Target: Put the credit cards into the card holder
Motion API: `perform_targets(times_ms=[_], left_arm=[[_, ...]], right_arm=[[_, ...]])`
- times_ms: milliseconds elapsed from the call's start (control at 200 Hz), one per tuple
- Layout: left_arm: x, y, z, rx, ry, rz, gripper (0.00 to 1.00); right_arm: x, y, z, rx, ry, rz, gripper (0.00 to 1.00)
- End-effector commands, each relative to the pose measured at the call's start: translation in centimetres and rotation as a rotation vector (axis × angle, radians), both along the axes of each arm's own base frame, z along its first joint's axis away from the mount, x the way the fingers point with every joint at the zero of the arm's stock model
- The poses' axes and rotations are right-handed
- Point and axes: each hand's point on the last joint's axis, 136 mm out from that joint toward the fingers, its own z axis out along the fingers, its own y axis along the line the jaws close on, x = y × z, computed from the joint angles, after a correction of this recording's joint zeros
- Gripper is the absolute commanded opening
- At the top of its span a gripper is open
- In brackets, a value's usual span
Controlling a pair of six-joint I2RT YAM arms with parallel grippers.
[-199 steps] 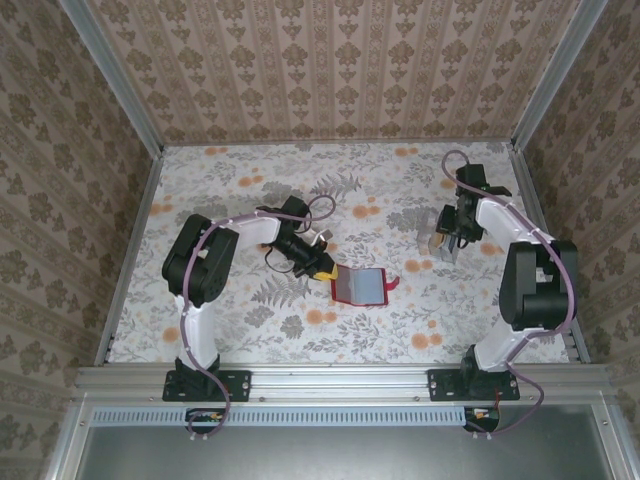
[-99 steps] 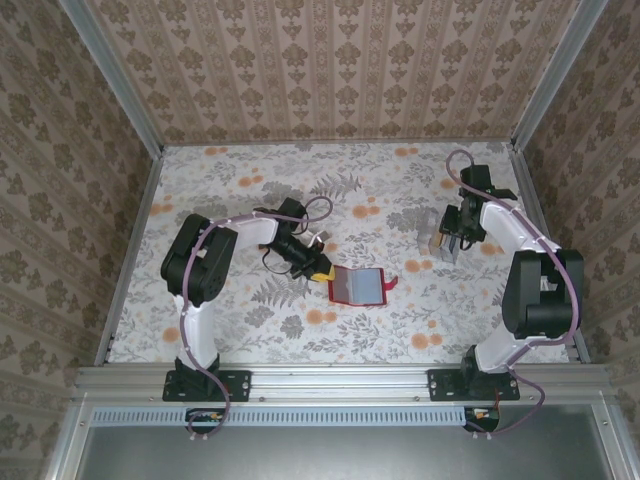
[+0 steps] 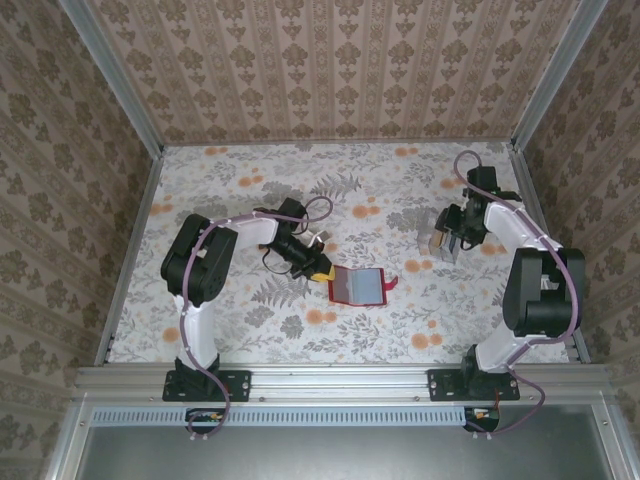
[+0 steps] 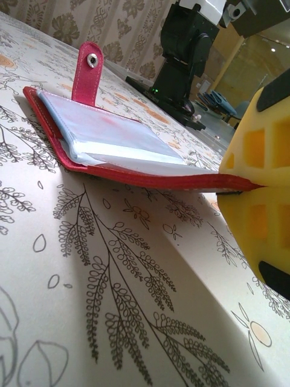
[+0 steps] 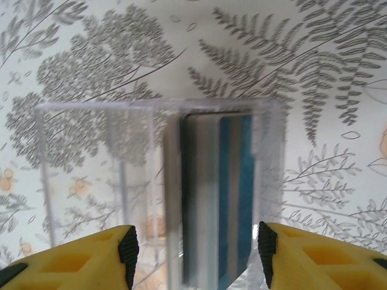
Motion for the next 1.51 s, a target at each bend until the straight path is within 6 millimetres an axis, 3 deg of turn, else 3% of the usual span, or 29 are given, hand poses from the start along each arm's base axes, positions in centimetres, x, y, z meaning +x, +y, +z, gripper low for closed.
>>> perform_targets(times_ms=[0,200,485,890,1075,1240,1355,1500], left_arm=[[-0.2,0.2,0.7,-0.014,-0.005,-0.002,0.00],[-0.2,0.2,0.5,-0.010,0.005,-0.003,0.00],[-0.2,0.2,0.4,-0.007,-0.008,-0.004,0.00],[-0.4,0.2,-0.1,-0.006,0.009,-0.005,0.00],[-0.4,0.2,0.1,-0.009,0.006,-0.005,0.00],[-0.3,0.2,0.1,-0.008,0.006,-0.003,0.00],[-0.3,0.1,0.0,-0.007,0.011,-0.003,0.00],[-0.2,0.1,-0.2,-0.004,0.014,-0.001,0.00]], right_arm=[[-1.1,-0.7,-2.2,0.029,0.059,-0.042,0.58],[-1.6,-1.0,-2.0,0.056,0.047,-0.065,0.58],[-1.4,-1.5,0.6,0.096,-0.019,-0.086,0.54],[-2.2,-1.6,-0.2,0.126,-0.005,-0.091,0.47],[-1.2,0.0,1.6,0.222,-0.071,-0.059,0.50],[-0.7,-0.2,2.6,0.213,-0.100,-0.066,0.54],[-0.3,0.0,1.8,0.233,-0.080,-0.050,0.56],[-0.4,-0.2,-0.8,0.225,-0.016,-0.057,0.58]])
